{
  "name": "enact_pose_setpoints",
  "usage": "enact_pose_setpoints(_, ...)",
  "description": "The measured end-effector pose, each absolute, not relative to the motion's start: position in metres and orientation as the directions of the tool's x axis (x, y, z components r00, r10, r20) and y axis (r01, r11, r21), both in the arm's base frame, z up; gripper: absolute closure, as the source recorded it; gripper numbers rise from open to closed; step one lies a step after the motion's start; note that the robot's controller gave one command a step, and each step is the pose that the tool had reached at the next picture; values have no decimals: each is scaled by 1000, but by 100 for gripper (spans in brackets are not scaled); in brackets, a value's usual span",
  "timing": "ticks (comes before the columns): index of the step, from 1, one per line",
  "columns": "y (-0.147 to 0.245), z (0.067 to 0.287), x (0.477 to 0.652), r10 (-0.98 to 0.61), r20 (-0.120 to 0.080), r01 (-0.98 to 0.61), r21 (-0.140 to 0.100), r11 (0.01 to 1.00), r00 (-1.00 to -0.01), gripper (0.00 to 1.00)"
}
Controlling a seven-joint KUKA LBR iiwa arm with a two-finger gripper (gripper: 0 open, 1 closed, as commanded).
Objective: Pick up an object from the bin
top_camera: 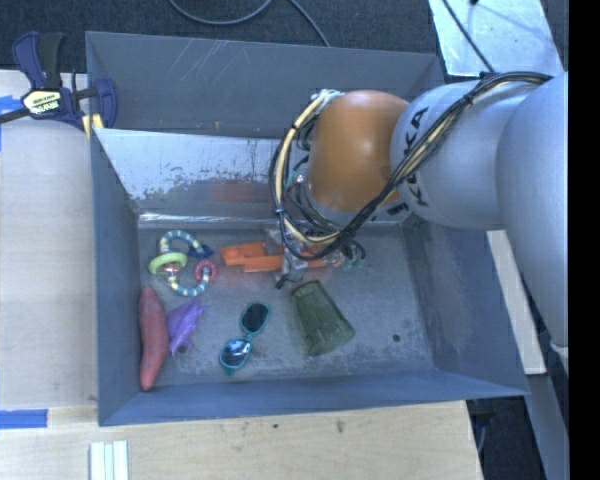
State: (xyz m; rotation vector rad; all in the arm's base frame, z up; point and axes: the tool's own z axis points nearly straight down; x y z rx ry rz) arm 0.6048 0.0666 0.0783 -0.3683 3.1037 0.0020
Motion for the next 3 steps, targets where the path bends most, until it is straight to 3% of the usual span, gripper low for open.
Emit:
enact_pose_setpoints(1, 67, 78, 605, -233, -16, -233, 0, 972, -972, 100)
enact_pose_setpoints(3, 72, 150, 608, -214, -21, -214, 0, 977, -977, 100)
